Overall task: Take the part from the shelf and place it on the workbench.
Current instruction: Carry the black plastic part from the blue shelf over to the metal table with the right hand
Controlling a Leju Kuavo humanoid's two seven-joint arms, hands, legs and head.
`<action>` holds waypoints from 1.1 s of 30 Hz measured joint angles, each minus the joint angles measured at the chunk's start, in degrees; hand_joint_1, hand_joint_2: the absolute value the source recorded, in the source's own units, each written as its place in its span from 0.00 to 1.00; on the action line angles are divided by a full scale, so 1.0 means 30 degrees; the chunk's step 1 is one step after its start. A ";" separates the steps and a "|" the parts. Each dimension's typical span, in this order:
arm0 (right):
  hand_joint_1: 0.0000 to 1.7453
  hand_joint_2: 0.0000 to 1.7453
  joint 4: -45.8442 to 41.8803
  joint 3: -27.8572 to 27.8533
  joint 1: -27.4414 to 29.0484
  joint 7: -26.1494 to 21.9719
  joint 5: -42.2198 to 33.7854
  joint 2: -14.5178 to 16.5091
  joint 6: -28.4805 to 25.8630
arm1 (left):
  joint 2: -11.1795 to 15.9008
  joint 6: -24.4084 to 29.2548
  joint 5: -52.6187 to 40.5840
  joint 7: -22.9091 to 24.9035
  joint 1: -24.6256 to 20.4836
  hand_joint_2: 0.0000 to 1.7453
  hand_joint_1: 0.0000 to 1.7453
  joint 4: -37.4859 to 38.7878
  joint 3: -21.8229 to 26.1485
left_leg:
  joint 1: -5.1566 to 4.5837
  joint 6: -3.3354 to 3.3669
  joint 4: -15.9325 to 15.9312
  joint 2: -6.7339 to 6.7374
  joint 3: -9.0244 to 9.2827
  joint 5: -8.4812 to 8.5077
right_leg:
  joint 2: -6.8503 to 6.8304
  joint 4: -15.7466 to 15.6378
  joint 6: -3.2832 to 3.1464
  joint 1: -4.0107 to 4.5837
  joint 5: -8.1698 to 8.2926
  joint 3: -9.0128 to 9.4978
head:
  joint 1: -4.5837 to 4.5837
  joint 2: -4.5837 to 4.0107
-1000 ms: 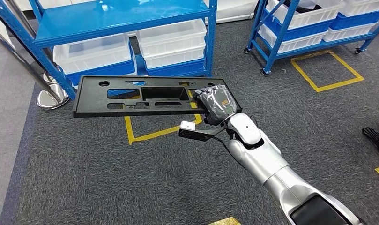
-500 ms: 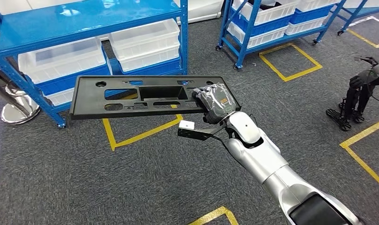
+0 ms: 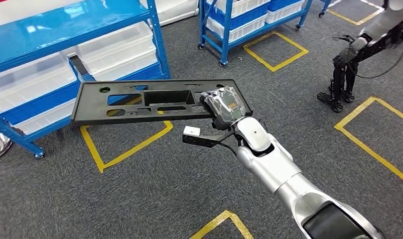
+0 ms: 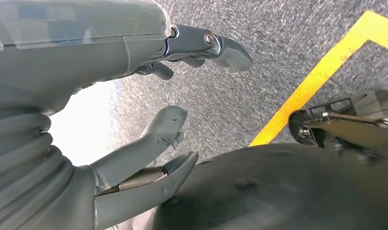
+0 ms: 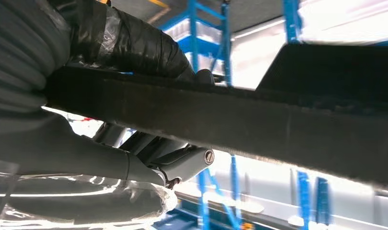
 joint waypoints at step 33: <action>0.96 1.00 0.0495 0.0860 -0.0302 0.0352 0.0676 0.0464 0.0337 | 0.0189 -0.0186 0.0058 -0.0045 0.0063 1.00 0.00 0.0007 0.0424 | 0.0159 -0.0163 0.2361 -0.0357 -0.1248 -0.0721 | 0.0623 -0.0139 0.0155 -0.0106 0.0309 -0.0134 | 0.0036 0.0002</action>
